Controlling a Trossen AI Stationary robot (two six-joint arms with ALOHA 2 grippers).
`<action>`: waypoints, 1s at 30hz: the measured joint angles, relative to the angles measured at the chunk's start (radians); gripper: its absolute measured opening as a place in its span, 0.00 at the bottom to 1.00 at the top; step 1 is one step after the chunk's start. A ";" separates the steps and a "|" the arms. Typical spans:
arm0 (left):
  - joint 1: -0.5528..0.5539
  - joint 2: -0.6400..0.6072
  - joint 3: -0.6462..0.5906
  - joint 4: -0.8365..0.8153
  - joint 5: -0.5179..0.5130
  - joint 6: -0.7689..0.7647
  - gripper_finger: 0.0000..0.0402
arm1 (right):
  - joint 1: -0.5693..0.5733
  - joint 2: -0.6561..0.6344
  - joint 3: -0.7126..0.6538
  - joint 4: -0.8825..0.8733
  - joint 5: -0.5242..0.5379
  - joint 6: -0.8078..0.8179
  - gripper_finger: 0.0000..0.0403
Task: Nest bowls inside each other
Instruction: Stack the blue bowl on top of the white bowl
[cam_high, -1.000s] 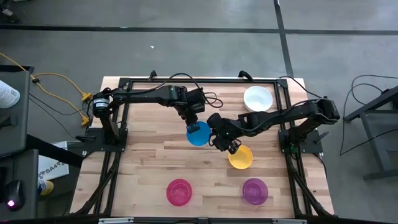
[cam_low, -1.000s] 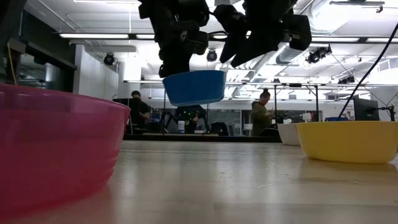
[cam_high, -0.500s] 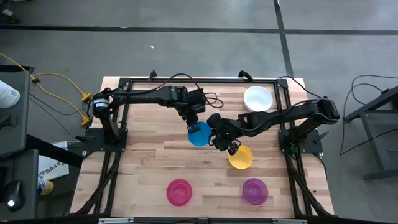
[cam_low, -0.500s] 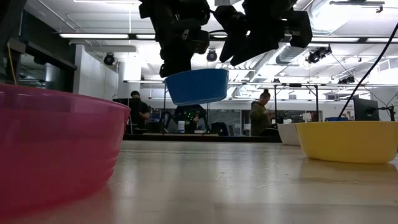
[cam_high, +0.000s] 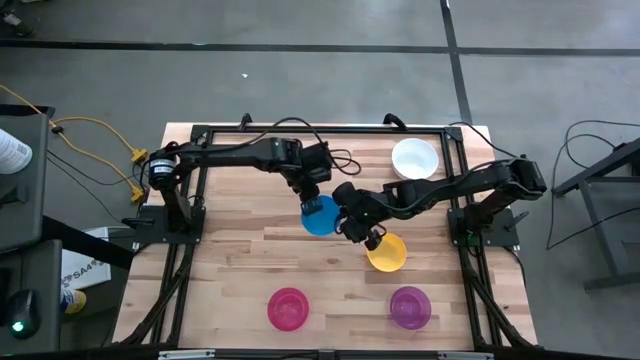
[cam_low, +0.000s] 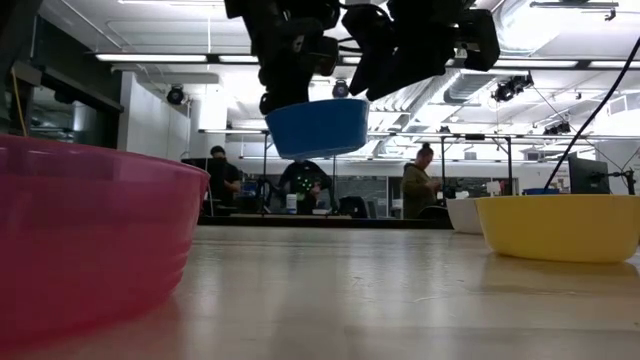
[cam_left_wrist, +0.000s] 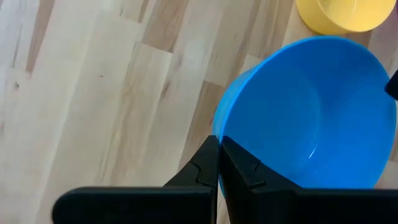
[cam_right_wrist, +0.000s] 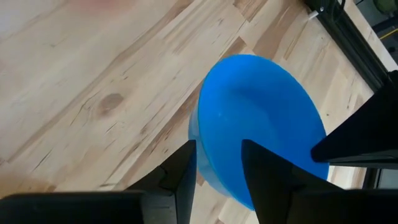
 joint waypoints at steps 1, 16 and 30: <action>0.000 0.000 0.000 -0.003 -0.001 0.000 0.00 | 0.000 0.000 0.000 -0.001 0.000 0.000 0.30; -0.013 0.000 0.050 -0.062 -0.032 0.038 0.00 | -0.004 0.000 0.000 0.014 -0.028 0.008 0.30; -0.019 0.001 0.063 0.045 0.049 0.051 0.00 | -0.022 0.084 0.002 0.029 -0.108 0.021 0.30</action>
